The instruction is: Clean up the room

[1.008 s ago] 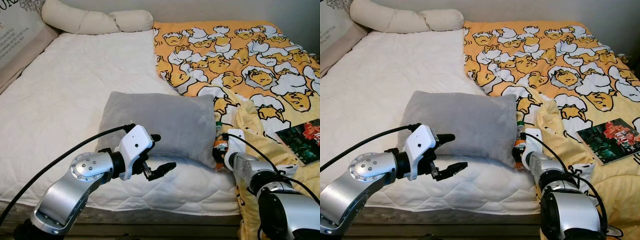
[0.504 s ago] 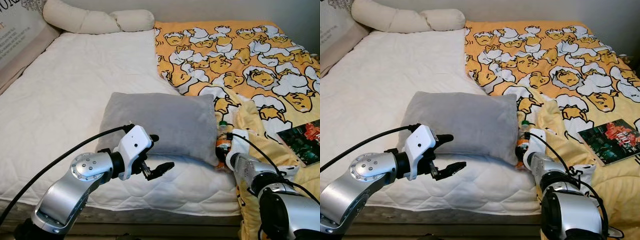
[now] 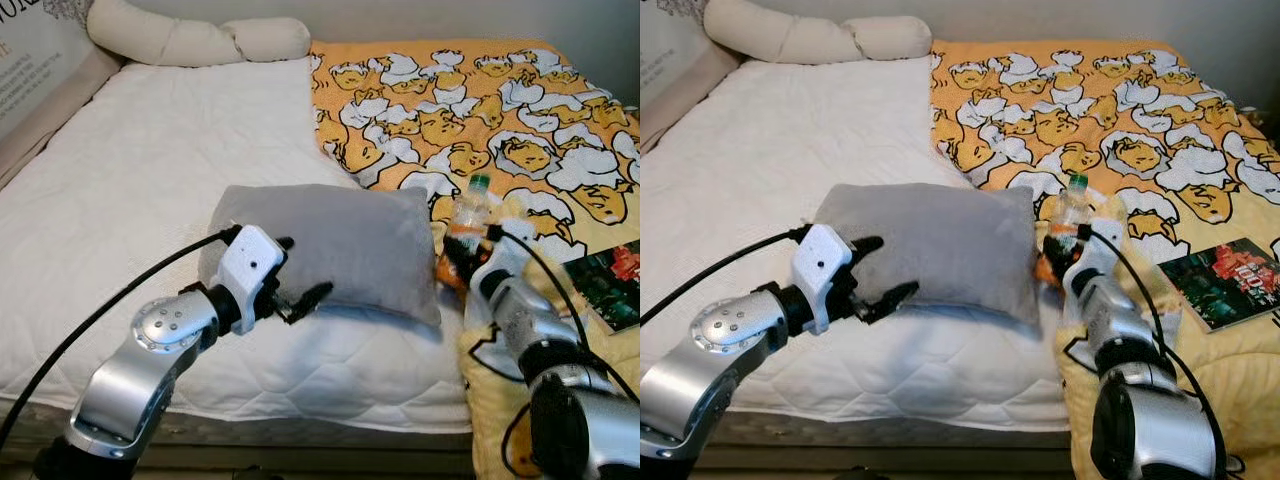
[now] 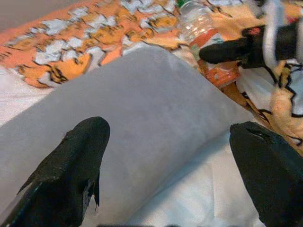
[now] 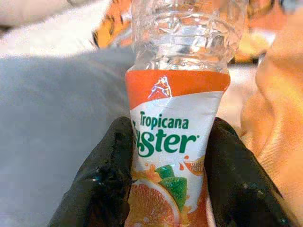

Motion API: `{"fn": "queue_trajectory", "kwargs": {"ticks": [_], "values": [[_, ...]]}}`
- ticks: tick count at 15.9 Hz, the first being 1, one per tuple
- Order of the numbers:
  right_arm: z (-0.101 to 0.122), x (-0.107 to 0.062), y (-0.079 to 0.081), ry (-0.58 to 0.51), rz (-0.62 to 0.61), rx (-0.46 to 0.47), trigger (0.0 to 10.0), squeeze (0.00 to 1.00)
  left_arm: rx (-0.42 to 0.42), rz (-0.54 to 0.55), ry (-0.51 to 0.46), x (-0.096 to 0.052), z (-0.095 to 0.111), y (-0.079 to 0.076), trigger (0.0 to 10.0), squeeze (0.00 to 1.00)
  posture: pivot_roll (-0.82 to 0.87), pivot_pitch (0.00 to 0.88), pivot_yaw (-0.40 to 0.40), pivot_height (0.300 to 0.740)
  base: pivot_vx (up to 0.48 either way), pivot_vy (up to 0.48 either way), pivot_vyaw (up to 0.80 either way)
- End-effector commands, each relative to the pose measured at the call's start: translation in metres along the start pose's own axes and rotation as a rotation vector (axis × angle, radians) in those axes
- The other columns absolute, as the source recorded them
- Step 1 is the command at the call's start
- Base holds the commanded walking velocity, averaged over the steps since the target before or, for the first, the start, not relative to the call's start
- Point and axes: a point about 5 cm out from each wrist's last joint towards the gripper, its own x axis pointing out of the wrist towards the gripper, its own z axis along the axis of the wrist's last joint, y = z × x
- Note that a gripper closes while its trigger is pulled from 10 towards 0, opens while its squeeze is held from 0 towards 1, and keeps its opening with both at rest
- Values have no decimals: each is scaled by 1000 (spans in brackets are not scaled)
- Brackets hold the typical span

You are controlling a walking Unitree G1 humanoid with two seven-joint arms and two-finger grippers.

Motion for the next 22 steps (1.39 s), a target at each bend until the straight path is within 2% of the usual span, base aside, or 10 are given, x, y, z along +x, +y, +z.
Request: {"fn": "queue_trajectory", "kwargs": {"ticks": [1, 3, 5, 6, 7, 10, 11, 12, 13, 22], "values": [[18, 3, 7, -91, 45, -40, 0, 0, 7, 29, 1, -2, -1, 3, 10000, 0, -14, 0, 52, 740, 0, 0, 0], [32, -3, 10, -226, 68, -195, 0, 0, 10, 104, -21, -1, -1, 5, 10000, 0, -22, 0, 55, 740, 0, 0, 0], [32, -6, 11, -227, 64, -261, 0, 0, 10, 114, -20, 0, -2, 5, 10000, 0, -23, 0, 54, 740, 0, 0, 0], [26, -8, 8, -198, 50, -281, 5373, 0, 7, 107, -17, 1, -4, 2, 10000, 0, -25, 0, 54, 740, 0, 0, 0], [18, -10, 6, -160, 47, -277, 10000, 0, 10, 101, -12, 2, -5, 0, 10000, 0, -27, 0, 56, 740, 0, 0, 0], [-26, -16, 5, 121, 127, -392, 10000, 0, 12, 88, 2, 3, -9, -6, 10000, 0, -33, 0, 59, 740, 0, 0, 0], [-36, -17, 1, 198, 94, -425, 10000, 537, 14, 86, 3, 4, -9, -6, 10000, 0, -32, 0, 59, 740, 0, 0, 0], [-38, -17, -5, 218, 22, -396, 10000, 725, 14, 85, 2, 4, -8, -6, 10000, 0, -32, 0, 59, 740, 0, 0, 0], [-37, -17, -11, 232, -49, -345, 10000, 1000, 16, 79, 7, 4, -9, -6, 10000, 0, -28, 0, 58, 740, 0, 0, 0], [-19, -20, -24, 313, -95, -332, 10000, 1000, 24, 69, 23, -1, -11, -5, 10000, 0, -19, 0, 48, 740, 0, 0, 0]]}}
